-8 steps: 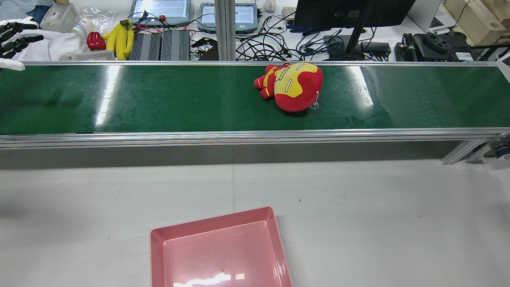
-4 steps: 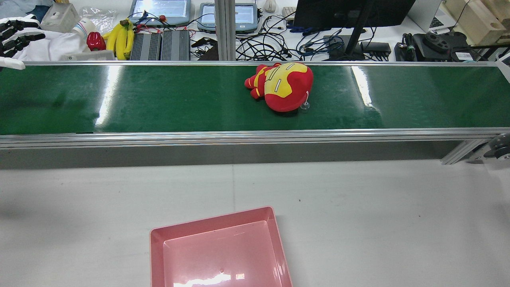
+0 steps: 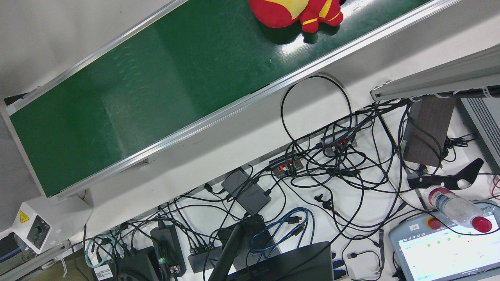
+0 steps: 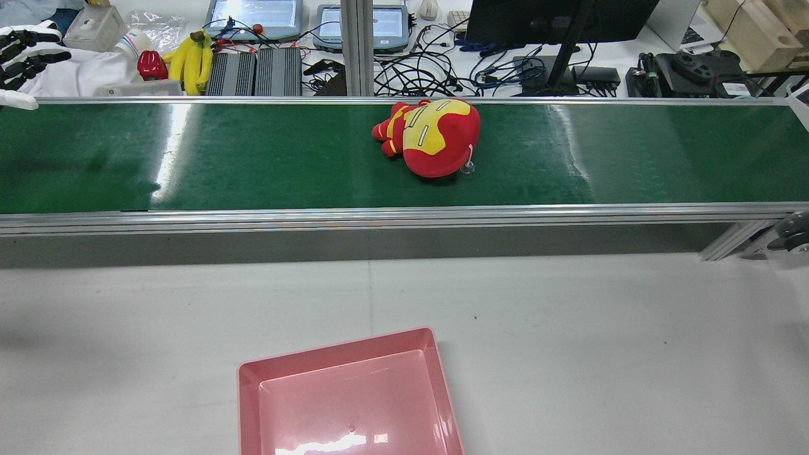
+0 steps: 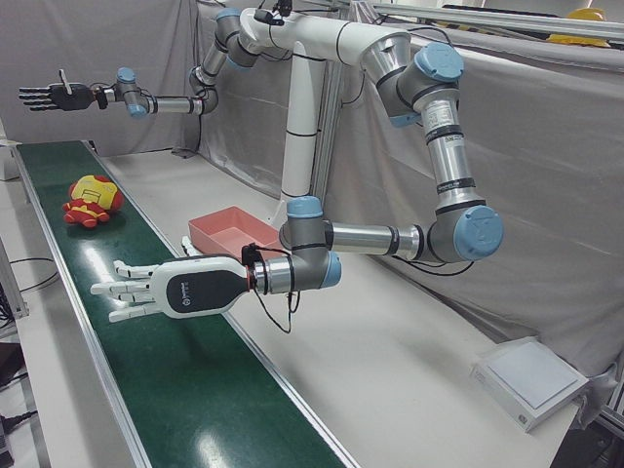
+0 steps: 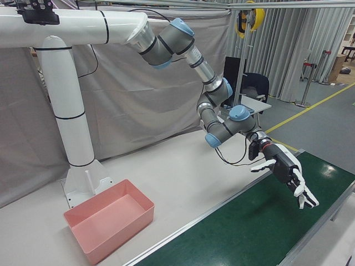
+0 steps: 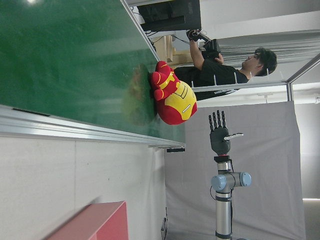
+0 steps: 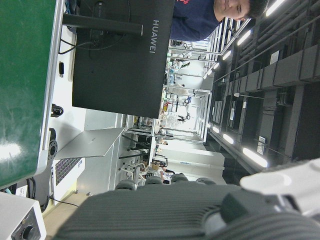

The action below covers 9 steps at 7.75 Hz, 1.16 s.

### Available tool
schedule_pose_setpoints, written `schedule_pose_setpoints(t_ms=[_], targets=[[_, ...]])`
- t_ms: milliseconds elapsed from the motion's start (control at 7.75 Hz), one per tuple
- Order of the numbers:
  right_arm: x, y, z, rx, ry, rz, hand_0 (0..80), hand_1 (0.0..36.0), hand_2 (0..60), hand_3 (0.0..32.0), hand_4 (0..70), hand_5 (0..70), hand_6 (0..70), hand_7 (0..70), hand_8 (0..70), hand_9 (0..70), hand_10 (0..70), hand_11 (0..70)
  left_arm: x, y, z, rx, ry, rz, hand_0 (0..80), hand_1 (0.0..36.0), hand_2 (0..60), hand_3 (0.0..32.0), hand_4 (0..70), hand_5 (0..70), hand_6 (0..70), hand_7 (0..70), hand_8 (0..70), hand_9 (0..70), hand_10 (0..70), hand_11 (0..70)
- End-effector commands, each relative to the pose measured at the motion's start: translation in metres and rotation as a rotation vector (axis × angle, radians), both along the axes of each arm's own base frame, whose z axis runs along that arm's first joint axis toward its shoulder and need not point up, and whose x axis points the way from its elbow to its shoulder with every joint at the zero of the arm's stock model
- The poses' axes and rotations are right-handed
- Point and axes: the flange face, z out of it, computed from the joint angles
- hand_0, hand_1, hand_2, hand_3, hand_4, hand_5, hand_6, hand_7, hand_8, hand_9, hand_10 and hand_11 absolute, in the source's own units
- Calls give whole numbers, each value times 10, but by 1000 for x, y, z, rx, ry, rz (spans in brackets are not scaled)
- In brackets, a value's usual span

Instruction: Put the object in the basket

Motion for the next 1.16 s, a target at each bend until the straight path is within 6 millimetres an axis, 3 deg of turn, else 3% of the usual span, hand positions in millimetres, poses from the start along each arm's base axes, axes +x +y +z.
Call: schedule_pose_setpoints(t_ms=[0,516,645,774,903,1032], targets=[[0,0,0,0,0,0,0,0,0,0,0,0,0,0,0,0,0,0,2,1,-2,5,1,4,607,223,0,0,141,296,56,48,120,185,0,0],[1,0,0,0,0,2,0,0,0,0,0,0,0,0,0,0,0,0,3,2,0,1,-1,5,568,208,18,0,130,299,53,47,121,188,0,0],[0,0,-1,2,0,0,0,0,0,0,0,0,0,0,0,0,0,0,3,2,0,2,-1,5,614,226,0,0,129,304,55,50,123,188,0,0],[0,0,0,-2,0,0,0,0,0,0,0,0,0,0,0,0,0,0,3,2,-1,2,-1,5,724,224,0,0,138,295,56,51,125,190,0,0],[0,0,0,0,0,0,0,0,0,0,0,0,0,0,0,0,0,0,3,1,-2,3,1,6,742,203,0,0,146,286,55,49,123,187,0,0],[0,0,0,0,0,0,0,0,0,0,0,0,0,0,0,0,0,0,3,0,-3,5,1,4,645,205,0,0,150,290,56,48,122,187,0,0]])
